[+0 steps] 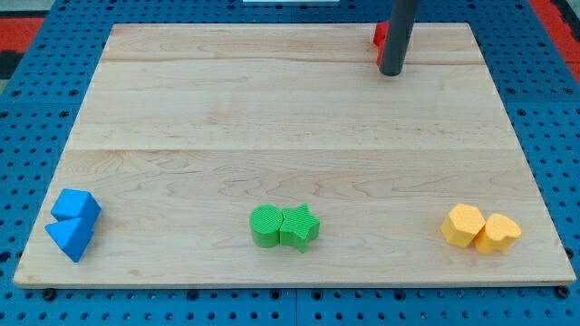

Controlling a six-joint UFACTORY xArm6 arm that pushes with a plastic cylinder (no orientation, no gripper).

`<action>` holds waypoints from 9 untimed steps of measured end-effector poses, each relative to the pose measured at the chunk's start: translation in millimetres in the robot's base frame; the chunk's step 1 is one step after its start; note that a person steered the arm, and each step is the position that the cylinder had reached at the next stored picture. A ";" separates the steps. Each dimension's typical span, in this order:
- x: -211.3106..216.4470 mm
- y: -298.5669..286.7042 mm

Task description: Slide the blue triangle towards the center

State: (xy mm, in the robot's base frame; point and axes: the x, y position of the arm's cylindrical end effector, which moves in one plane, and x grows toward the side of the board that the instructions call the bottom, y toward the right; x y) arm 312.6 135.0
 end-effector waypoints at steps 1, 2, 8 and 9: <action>50.8 -48.2; 110.1 -133.5; 304.7 -438.1; 282.3 -433.3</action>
State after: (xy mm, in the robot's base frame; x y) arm 594.9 -298.4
